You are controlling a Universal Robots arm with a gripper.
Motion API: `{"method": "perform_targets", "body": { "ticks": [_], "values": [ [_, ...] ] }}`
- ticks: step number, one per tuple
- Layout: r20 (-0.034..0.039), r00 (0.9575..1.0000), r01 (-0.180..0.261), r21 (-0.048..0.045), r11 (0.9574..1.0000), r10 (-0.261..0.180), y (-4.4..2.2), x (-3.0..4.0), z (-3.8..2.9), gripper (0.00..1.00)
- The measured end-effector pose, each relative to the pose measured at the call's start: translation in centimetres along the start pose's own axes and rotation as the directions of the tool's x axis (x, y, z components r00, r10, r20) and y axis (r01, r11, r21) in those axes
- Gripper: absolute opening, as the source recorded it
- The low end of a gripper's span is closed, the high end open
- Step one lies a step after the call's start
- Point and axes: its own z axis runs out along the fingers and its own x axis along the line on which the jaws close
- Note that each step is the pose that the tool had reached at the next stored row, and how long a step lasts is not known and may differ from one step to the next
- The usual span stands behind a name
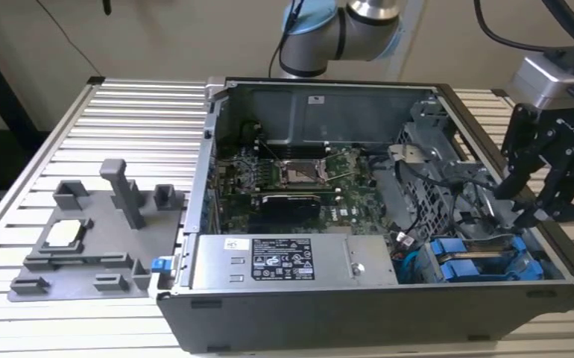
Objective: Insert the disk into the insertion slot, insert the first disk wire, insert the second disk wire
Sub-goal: 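Insert the first disk wire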
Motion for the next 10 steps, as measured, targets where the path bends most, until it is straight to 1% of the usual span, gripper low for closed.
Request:
{"method": "perform_targets", "body": {
  "ticks": [5, 10],
  "values": [
    [0.003, 1.0, 0.0, 0.0012, 1.0, 0.0, -0.66, -0.17, 0.0, 0.47],
    [0.0053, 1.0, 0.001, 0.0062, 1.0, -0.001, -1.14, -0.41, 0.0, 0.47]
  ]
}}
